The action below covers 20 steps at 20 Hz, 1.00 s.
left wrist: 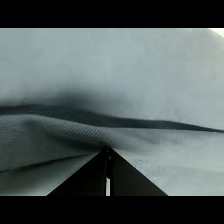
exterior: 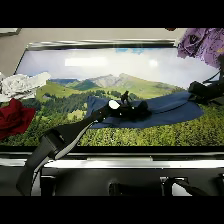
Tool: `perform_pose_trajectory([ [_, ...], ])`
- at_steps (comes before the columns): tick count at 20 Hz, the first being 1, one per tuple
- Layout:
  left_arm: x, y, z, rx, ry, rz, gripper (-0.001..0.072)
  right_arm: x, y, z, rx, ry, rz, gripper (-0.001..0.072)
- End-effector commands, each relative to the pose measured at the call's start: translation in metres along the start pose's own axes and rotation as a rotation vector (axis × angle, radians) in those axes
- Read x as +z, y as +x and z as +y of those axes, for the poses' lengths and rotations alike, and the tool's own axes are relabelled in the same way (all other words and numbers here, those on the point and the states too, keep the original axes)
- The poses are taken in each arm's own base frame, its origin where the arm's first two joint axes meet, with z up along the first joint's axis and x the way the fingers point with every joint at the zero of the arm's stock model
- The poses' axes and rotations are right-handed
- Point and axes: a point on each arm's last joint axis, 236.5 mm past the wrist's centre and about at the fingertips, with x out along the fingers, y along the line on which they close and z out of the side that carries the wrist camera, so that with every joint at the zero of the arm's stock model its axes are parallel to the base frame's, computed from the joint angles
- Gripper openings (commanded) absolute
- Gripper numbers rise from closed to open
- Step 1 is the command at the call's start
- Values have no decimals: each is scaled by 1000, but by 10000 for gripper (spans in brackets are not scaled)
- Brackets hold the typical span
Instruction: Fold the clothes and pants, and hang the long-sleeved shirts on hangers.
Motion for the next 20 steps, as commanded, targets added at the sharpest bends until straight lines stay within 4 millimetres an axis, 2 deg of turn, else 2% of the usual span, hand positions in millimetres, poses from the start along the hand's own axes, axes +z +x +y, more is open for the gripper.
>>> perform_pose_trajectory([
  [1,0,-1,-8,-25,-39,32,18,5,-6,1,0,28,-32,37],
  [3,13,-30,-10,1,12,66,17,11,-10,9,31,68,-58,37],
  [5,36,-77,-10,89,140,69,17,19,-12,29,119,121,-84,37],
  [7,60,-144,-5,236,258,53,17,23,-17,56,240,182,-90,37],
  [10,91,-264,1,492,393,-20,18,16,-15,93,295,187,-67,37],
  [12,106,-345,1,627,417,-108,19,6,-11,136,325,151,-64,37],
  [14,114,-405,-4,687,404,-193,20,-6,-6,175,333,143,-79,37],
  [16,117,-450,-11,691,378,-269,20,-20,1,215,350,127,-86,37],
  [17,119,-466,-14,690,369,-300,20,-28,7,236,368,120,-82,37],
  [20,123,-495,-12,695,343,-349,21,-53,29,294,433,103,-53,37],
])
